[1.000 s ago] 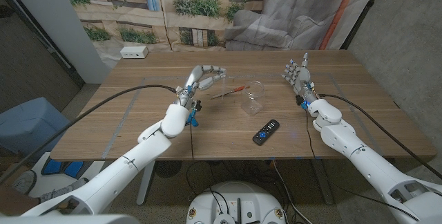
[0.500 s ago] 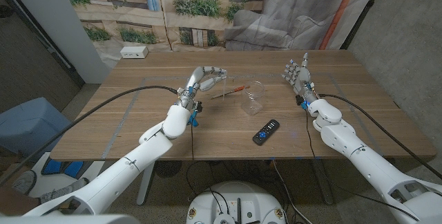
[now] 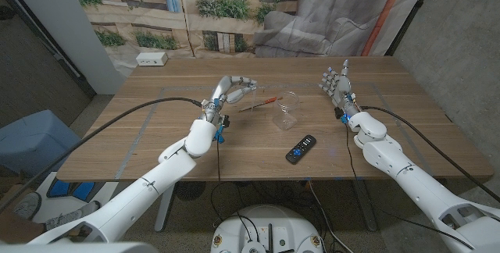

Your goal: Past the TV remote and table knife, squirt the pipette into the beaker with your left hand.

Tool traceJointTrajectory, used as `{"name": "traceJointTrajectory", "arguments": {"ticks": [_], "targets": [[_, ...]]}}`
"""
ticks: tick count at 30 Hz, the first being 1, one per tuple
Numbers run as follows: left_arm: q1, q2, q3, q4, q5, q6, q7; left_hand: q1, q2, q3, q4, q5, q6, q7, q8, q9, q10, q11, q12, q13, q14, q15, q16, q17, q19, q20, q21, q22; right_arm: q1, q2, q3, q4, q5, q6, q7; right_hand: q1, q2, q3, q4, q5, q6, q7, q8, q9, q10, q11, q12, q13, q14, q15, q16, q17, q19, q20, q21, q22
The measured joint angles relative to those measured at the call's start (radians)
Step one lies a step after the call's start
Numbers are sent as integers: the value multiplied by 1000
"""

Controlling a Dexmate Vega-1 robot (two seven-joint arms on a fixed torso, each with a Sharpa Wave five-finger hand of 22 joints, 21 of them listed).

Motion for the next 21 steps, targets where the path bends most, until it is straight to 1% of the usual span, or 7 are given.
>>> {"name": "traceJointTrajectory", "arguments": {"ticks": [2,4,7,11,14,15,21], "targets": [[0,0,1,0,1,2,0,3,3,0,0,0,4,4,0,0,7,0,0,-1,0,0,0,0,0,0,0,0,0,0,0,0,0,0,0,0,0,0,0,0,0,0,0,0,0,0,0,0,0,0,0,0,0,0,0,0],[0,0,1,0,2,4,0,4,4,0,0,-1,10,-1,4,0,11,0,0,-1,0,0,0,0,0,0,0,0,0,0,0,0,0,0,0,0,0,0,0,0,0,0,0,0,0,0,0,0,0,0,0,0,0,0,0,0],[-1,0,3,0,4,6,2,11,2,7,-1,-1,19,1,4,0,24,2,0,-1,2,2,0,2,3,-2,0,0,0,0,0,0,0,0,0,0,0,0,0,0,0,0,0,0,0,0,0,0,0,0,0,0,0,0,0,0],[-1,0,5,0,9,6,5,22,5,7,-1,-1,28,3,4,0,34,2,0,0,11,0,3,3,9,2,0,0,0,0,0,0,0,0,0,0,0,0,0,0,0,0,0,0,0,0,0,0,0,0,0,0,0,0,0,0],[-2,-1,6,0,11,7,7,25,9,10,-4,-1,35,3,6,-1,41,5,0,0,23,-2,4,3,9,2,0,0,0,0,0,0,0,0,0,0,0,0,0,0,0,0,0,0,0,0,0,0,0,0,0,0,0,0,0,0],[-4,-1,7,0,12,7,8,34,5,11,-5,-1,40,8,10,-1,49,9,2,0,23,-2,5,3,9,2,0,0,0,0,0,0,0,0,0,0,0,0,0,0,0,0,0,0,0,0,0,0,0,0,0,0,0,0,0,0],[-6,0,8,2,18,7,8,48,7,11,-5,-4,55,9,14,-1,64,18,4,0,48,-2,12,7,17,-2,5,0,0,0,0,0,0,0,0,0,0,0,0,0,0,0,0,0,0,0,0,0,0,0,0,0,0,0,0,0]]}}
